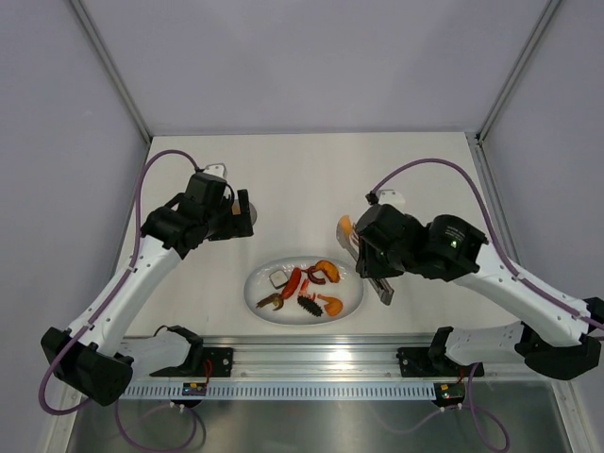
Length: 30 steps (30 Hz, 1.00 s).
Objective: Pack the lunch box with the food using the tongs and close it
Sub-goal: Place the fake food in the packing box.
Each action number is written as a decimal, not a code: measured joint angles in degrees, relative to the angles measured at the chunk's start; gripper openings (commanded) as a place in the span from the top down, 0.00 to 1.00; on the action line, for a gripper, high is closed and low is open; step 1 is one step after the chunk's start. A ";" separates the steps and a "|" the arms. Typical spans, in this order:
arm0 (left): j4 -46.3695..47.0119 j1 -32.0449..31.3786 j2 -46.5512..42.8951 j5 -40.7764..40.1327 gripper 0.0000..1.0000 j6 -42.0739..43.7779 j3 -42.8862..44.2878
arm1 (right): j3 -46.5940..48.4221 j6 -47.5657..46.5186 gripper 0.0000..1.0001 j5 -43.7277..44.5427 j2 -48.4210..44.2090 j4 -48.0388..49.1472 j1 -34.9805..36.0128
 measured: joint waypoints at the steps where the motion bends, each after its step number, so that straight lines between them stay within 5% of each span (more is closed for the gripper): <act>1: 0.04 0.00 0.00 0.11 0.01 -0.07 0.00 | 0.66 0.33 0.84 1.16 -0.61 -0.52 0.02; 13: 0.37 0.00 0.04 0.94 0.01 -0.13 0.00 | 4.98 8.66 0.82 14.10 -6.97 -1.68 0.07; 30: 0.52 0.00 0.11 1.53 0.01 -0.13 0.00 | 1.66 13.35 0.81 17.35 -7.04 -2.58 0.02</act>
